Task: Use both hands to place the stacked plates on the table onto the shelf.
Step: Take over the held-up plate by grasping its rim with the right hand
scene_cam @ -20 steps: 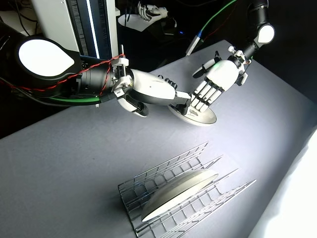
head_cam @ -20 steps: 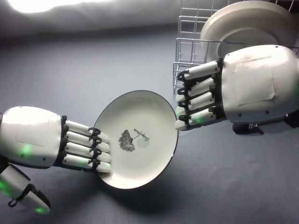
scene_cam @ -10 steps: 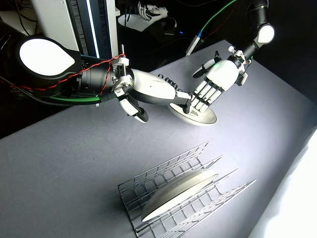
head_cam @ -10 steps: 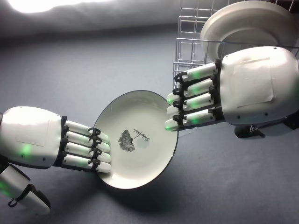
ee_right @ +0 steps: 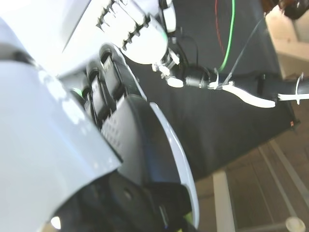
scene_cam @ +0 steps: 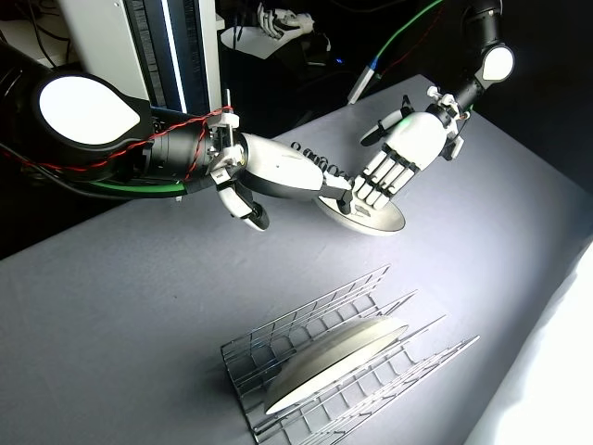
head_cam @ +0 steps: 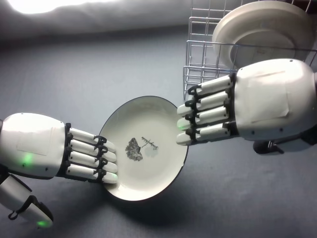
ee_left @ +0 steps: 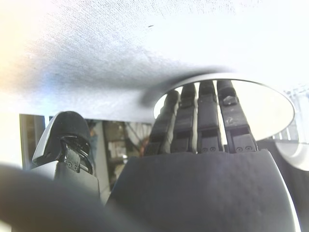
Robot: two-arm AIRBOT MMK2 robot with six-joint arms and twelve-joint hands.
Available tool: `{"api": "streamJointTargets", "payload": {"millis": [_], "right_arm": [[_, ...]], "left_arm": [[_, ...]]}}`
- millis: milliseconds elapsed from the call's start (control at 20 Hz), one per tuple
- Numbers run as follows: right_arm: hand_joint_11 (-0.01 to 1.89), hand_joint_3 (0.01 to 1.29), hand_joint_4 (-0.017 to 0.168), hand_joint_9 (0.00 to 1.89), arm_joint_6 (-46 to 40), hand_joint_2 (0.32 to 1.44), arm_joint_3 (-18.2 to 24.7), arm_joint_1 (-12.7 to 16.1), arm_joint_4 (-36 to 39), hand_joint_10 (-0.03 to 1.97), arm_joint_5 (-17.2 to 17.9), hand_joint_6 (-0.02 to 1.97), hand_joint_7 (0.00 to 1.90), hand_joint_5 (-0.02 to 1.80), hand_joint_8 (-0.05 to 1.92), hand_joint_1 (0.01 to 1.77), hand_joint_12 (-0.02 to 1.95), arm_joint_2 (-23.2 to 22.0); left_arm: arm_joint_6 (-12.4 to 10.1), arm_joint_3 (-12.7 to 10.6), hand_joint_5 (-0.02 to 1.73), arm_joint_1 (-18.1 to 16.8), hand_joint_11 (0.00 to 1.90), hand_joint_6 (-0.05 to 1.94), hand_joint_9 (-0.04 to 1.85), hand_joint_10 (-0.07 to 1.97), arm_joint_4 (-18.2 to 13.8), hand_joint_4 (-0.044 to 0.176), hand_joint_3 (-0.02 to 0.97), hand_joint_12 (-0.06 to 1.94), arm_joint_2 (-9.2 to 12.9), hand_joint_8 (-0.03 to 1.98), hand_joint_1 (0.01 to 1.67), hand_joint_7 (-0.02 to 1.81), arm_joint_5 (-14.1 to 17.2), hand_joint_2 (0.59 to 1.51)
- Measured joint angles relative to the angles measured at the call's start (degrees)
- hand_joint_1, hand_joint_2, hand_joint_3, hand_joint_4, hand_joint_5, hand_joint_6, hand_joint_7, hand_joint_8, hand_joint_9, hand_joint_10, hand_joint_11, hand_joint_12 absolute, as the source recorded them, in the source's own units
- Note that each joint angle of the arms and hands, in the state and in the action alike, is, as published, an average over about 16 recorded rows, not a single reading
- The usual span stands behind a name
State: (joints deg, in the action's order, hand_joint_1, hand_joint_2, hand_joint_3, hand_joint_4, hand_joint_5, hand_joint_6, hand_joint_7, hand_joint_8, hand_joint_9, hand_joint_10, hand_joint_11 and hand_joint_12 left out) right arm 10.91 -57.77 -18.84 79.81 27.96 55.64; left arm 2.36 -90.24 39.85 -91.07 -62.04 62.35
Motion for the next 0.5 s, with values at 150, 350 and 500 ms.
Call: {"api": "streamJointTargets", "payload": {"millis": [150, 350, 500], "right_arm": [[0.01, 0.01, 0.004, 0.15, 0.22, 1.02, -0.22, -0.63, -0.14, 0.02, -1.29, 0.03, 0.16, 0.13, 0.02, 1.17, 0.79, 1.41], [0.01, 0.01, 0.004, 0.16, 0.51, 1.01, -1.07, -1.45, -0.31, 0.02, -3.15, 0.03, 0.17, 0.14, 0.02, 1.19, 0.84, 4.04], [0.0, 0.01, 0.004, 0.17, 0.77, 1.01, -2.24, -1.93, -0.43, 0.02, -4.56, 0.03, 0.18, 0.15, 0.02, 1.2, 0.89, 6.41]], "left_arm": [[0.0, -0.05, 0.05, -0.13, 0.02, -0.03, 0.1, -0.01, -0.14, -0.01, 0.01, 0.18, 0.0, -0.02, 0.02, 0.09, 0.06, 1.213], [0.0, -0.11, 0.05, -0.3, 0.02, -0.03, 0.1, -0.01, -0.34, -0.01, 0.01, 0.18, -0.01, -0.02, 0.02, 0.09, 0.15, 1.213], [-0.01, -0.15, 0.05, -0.42, 0.02, -0.03, 0.1, -0.01, -0.47, -0.01, 0.009, 0.19, -0.01, -0.02, 0.02, 0.09, 0.23, 1.213]]}}
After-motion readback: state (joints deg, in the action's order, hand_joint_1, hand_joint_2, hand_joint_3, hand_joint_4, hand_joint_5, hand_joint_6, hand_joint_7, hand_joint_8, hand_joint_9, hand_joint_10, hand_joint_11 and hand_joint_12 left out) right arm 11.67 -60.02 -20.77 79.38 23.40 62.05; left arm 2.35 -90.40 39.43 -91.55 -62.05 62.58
